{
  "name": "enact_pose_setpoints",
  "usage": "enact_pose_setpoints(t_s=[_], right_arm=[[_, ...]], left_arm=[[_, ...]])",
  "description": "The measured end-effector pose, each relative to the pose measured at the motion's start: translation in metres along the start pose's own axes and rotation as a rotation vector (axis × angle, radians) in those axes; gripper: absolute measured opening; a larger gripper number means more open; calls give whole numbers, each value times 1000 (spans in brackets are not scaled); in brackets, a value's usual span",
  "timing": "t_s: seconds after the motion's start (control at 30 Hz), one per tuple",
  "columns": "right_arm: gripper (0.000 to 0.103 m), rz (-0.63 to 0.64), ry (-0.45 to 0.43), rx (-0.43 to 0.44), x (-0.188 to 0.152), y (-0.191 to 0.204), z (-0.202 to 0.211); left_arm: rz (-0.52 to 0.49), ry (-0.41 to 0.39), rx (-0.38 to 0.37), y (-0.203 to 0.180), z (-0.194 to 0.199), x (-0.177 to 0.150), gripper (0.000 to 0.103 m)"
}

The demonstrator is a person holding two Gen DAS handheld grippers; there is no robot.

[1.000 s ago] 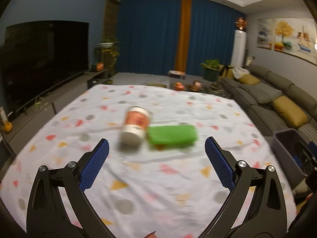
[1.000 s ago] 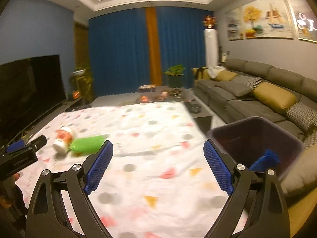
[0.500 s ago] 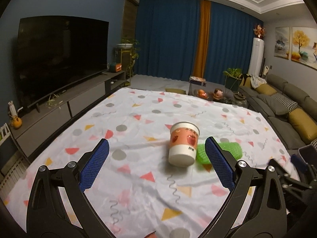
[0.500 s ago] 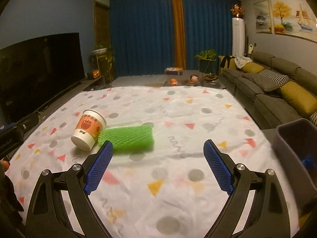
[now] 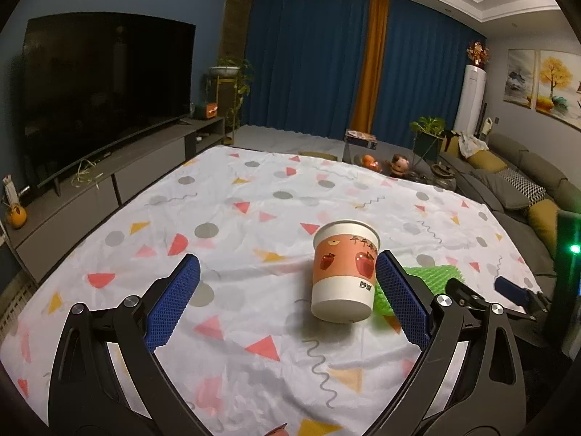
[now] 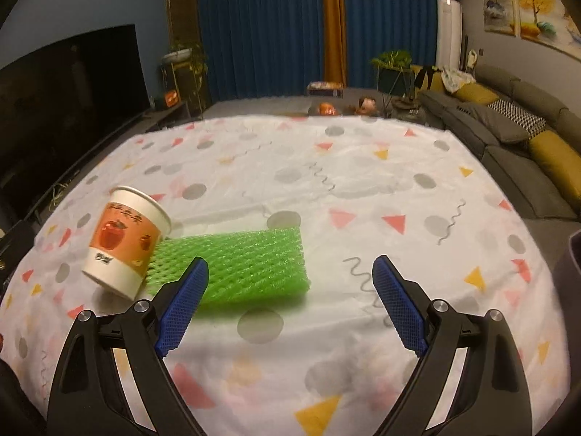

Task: Collect trash
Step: 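Grasp the green foam net with the right gripper while the left gripper grasps the white apple-print paper cup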

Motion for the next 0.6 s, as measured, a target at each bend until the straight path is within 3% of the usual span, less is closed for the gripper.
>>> enact_pose_setpoints(t_s=[0.17,0.27,0.3,0.33,0.5,0.6], right_arm=[[74,-27,72,48,-3,-2,-21],[60,-29,97,85,-3,-1,-28],[50,-27,103,96,-3,0,-29],[48,-24,108,103,-3,1,-30],[18,-2,79,136,-5,3,-23],[14,5,37,130,-8,1,-8]], left_arm=[[-5,16,-13,0,-10,-1,96],[-8,33,-25,-2,-17,-3,96],[-9,38,-28,-3,-19,-4,96],[-10,49,-33,-4,-23,-4,96],[-5,95,-53,-7,-38,-8,96],[9,121,-68,-6,-46,-10,96]])
Point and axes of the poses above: each gripper's, at about its wrist camera, not at the fingertips, and z roughly against the way its jaws point, y to its left, x to its top, the point moved 1 cm from there along -z, roughly the way its jaws point, and after that the axes turned 6 degrees about z, right-handed, at the moved point
